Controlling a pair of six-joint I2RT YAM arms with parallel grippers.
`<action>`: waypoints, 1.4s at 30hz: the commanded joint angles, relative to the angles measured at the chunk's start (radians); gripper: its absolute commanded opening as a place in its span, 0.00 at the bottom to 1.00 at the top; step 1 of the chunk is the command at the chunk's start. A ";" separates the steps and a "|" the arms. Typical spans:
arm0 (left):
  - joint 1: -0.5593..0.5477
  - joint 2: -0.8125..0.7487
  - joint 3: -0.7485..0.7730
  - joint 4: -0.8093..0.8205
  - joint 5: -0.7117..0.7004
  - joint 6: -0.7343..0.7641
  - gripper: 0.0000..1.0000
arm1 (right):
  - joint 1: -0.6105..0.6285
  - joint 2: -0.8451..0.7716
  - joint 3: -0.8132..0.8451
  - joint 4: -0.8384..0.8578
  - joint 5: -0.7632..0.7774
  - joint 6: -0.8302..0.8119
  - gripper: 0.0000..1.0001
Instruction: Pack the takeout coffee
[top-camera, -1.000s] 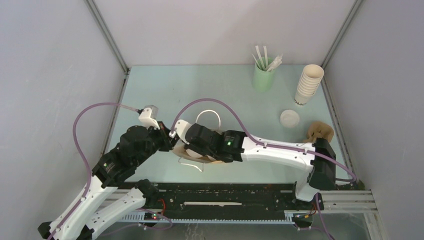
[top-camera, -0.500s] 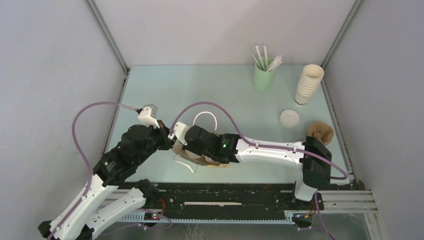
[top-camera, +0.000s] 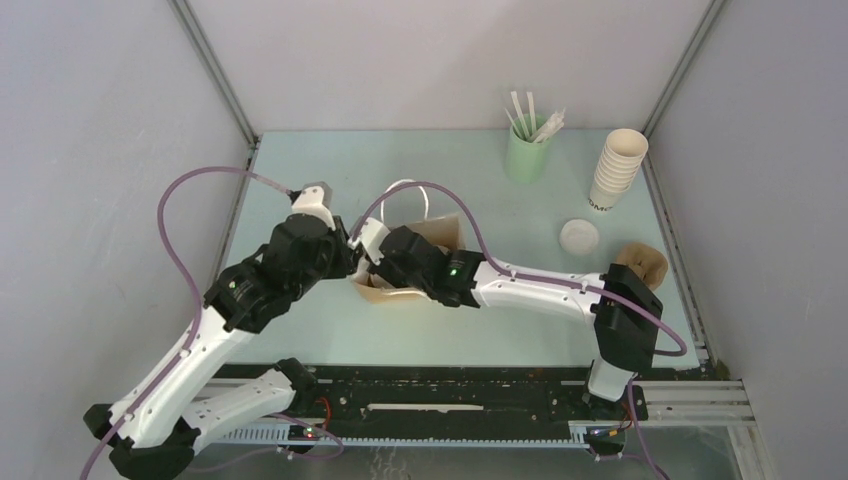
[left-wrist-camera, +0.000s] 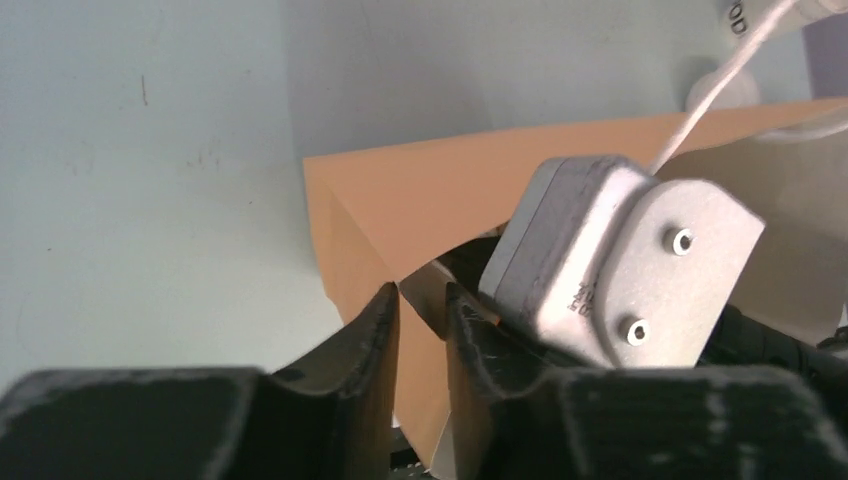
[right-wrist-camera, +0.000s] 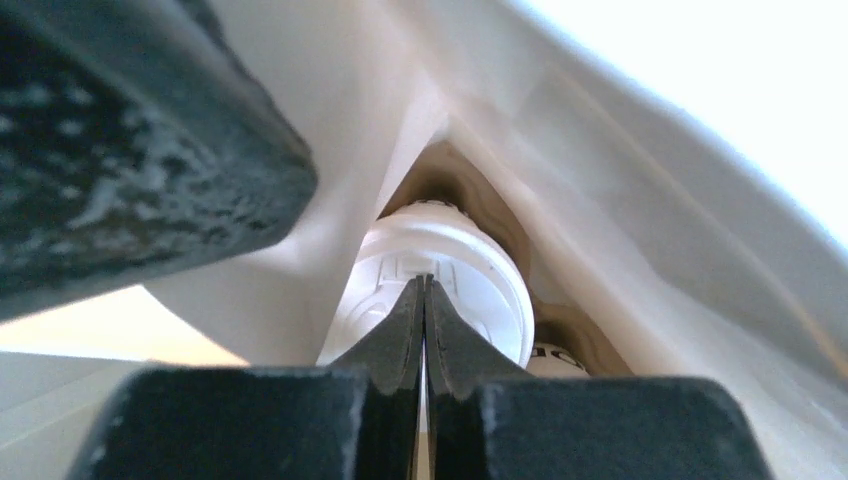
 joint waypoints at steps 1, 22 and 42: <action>-0.008 0.052 0.111 -0.062 -0.035 0.050 0.36 | -0.038 0.051 -0.020 -0.008 -0.053 0.013 0.06; 0.030 0.030 0.237 -0.199 -0.178 0.086 0.86 | -0.180 0.215 0.329 -0.384 -0.420 -0.037 0.10; 0.238 0.099 0.223 -0.135 0.108 0.061 0.83 | -0.269 0.110 0.314 -0.262 -0.497 0.001 0.38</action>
